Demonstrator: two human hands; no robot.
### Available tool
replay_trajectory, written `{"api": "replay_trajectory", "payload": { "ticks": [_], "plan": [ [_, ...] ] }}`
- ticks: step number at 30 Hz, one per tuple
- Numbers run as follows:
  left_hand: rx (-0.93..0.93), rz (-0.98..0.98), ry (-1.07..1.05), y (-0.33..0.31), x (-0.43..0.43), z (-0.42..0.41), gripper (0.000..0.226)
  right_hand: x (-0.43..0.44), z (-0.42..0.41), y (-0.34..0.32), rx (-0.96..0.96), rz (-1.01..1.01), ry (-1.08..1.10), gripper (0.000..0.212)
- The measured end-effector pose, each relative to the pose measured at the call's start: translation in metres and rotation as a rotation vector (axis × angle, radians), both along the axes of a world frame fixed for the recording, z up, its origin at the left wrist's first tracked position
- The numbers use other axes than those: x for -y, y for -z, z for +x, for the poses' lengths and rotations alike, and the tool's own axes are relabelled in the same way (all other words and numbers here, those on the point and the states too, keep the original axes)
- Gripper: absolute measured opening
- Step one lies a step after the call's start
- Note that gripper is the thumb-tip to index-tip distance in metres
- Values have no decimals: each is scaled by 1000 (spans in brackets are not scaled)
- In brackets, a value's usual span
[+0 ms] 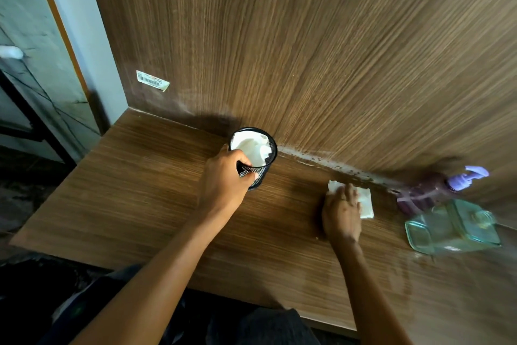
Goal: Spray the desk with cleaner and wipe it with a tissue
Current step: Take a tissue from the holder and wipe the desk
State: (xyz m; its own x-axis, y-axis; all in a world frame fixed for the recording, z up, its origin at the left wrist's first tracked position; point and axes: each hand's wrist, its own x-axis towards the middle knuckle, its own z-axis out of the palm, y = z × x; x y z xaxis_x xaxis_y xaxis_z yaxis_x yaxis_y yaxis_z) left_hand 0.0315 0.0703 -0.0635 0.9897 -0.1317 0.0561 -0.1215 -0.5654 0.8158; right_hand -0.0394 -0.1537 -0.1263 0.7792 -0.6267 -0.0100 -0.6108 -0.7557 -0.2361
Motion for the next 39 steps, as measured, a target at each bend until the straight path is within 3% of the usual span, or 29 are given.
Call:
{"api": "replay_trajectory", "payload": {
  "ticks": [4, 7, 9, 13, 14, 16, 19, 22, 24, 27, 29, 32, 35, 39],
  "plan": [
    [-5, 2, -3, 2, 0, 1, 14, 22, -15, -4, 53, 50, -171, 43],
    [-1, -2, 1, 3, 2, 1, 16, 58, -21, -8, 85, 29, 107, 37],
    [-4, -2, 5, 3, 3, 1, 16, 48, -8, -7, 62, 54, 163, 39],
    [12, -7, 1, 2, 4, 0, 15, 13, 6, 2, -6, -10, -311, 46],
    [12, -3, -2, 2, 3, 0, 15, 20, 4, 1, -14, -63, -337, 46],
    [5, 3, -3, 0, 4, -1, 15, 39, -3, -1, 6, -154, -196, 44],
    [0, -6, -1, 0, 3, -1, 14, 37, -2, -5, -32, -31, 83, 48],
    [8, -4, -4, 1, 3, -1, 15, -10, 26, -12, -109, 42, 216, 59],
    [6, -7, -5, 1, 4, -1, 15, -53, 44, -13, -122, 10, 52, 63],
    [74, -8, -2, 0, 2, 3, 15, -104, 41, -4, -141, 16, -441, 70],
    [93, -14, -49, -1, -4, 7, 15, -93, 23, -1, -151, -24, -557, 86],
    [18, -35, -83, -4, -11, 9, 17, -33, -13, 2, -144, -192, -272, 94],
    [26, -32, -56, -5, -13, 7, 17, -5, -48, -7, -199, -49, 64, 82],
    [38, -76, -30, -7, -7, 3, 16, -54, -41, -3, -155, 16, 9, 84]
  ]
}}
